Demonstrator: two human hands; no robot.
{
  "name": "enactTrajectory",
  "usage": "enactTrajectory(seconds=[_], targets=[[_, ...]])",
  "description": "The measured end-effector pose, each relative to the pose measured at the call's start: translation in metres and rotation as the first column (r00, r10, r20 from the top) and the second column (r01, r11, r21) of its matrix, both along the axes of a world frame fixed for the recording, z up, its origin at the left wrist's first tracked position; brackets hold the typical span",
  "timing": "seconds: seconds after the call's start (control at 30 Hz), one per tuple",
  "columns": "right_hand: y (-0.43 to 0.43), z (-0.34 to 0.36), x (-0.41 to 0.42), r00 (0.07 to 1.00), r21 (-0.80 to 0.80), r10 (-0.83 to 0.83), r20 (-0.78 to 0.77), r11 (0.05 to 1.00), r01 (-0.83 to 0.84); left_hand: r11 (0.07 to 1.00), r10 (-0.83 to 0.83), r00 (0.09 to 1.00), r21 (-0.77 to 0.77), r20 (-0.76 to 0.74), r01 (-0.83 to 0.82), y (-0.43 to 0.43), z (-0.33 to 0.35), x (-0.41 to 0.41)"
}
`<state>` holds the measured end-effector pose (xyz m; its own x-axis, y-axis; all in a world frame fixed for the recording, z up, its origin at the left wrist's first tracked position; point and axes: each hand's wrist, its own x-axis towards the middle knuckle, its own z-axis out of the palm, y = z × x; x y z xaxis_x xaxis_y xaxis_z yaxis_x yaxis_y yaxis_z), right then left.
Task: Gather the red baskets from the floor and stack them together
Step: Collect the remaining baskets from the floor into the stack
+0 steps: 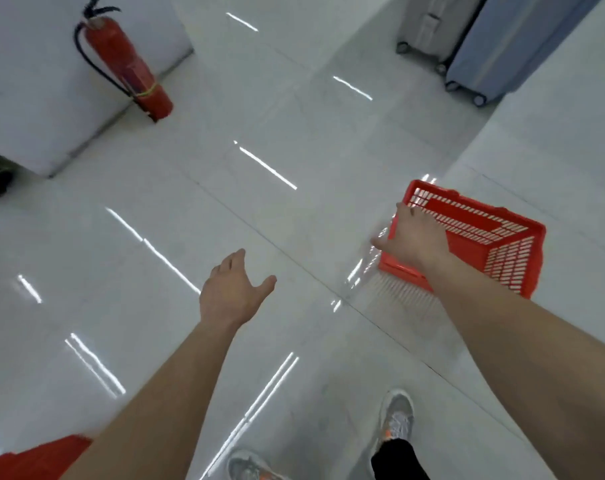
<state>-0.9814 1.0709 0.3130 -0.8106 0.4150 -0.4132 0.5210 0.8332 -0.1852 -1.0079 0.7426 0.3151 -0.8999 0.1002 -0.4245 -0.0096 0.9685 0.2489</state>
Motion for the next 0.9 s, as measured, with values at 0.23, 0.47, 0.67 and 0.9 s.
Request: enactTrajectory(seconds=[0.23,0.47,0.67,0.9], targets=[[0.239,-0.041,0.133,0.917,-0.028,-0.390,0.087,0.919,0.393,0.981,-0.193,0.980,0.010,0.041,0.193,0.242,-0.034,0.006],[0.366,-0.128,0.210,0.792,-0.029,-0.600,0.110,0.795,0.606,0.942,-0.328,0.943,-0.045,0.058,0.331,0.382,-0.126,-0.004],[0.412,-0.256,0.223,0.719,-0.012,-0.685,0.120,0.723,0.691,0.946,-0.321,0.946,-0.036,0.049,0.323,0.440,-0.254,-0.055],[0.420,-0.358,0.201,0.681,-0.237,-0.728,0.072,0.651,0.721,0.969,-0.244,0.962,0.060,0.120,0.238,0.442,-0.354,-0.079]])
